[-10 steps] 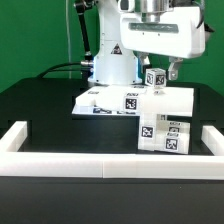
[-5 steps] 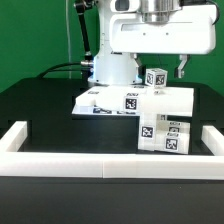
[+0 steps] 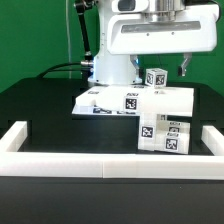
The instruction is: Assemble chair
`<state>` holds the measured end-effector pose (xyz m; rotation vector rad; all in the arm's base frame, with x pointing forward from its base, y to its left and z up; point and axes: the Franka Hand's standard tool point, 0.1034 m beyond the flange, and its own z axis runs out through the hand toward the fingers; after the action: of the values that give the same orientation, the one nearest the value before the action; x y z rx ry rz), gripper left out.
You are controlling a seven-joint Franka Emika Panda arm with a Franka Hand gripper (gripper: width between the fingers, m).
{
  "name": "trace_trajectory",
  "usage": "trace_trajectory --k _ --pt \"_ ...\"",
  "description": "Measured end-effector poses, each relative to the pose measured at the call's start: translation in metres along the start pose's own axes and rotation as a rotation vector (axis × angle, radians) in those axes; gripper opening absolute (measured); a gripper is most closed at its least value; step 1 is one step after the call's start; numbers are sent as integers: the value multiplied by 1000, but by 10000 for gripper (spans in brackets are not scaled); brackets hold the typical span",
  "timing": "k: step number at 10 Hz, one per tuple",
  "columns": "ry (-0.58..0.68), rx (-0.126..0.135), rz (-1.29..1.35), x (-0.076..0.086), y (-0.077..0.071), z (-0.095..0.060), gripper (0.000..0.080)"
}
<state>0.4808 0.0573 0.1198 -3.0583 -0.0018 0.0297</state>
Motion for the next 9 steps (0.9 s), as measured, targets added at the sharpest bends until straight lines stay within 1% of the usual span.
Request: trace_trajectory --k 3,5,6,7,8,9 --pt "0 0 -231 0 0 0 649" --pt "-2 -7 -382 0 2 0 649" --pt "-2 -7 -385 0 2 0 649" --pt "-2 -6 -384 0 2 0 527" --pt "-2 -6 -384 0 2 0 527" --pt "-2 -6 -383 0 2 0 390"
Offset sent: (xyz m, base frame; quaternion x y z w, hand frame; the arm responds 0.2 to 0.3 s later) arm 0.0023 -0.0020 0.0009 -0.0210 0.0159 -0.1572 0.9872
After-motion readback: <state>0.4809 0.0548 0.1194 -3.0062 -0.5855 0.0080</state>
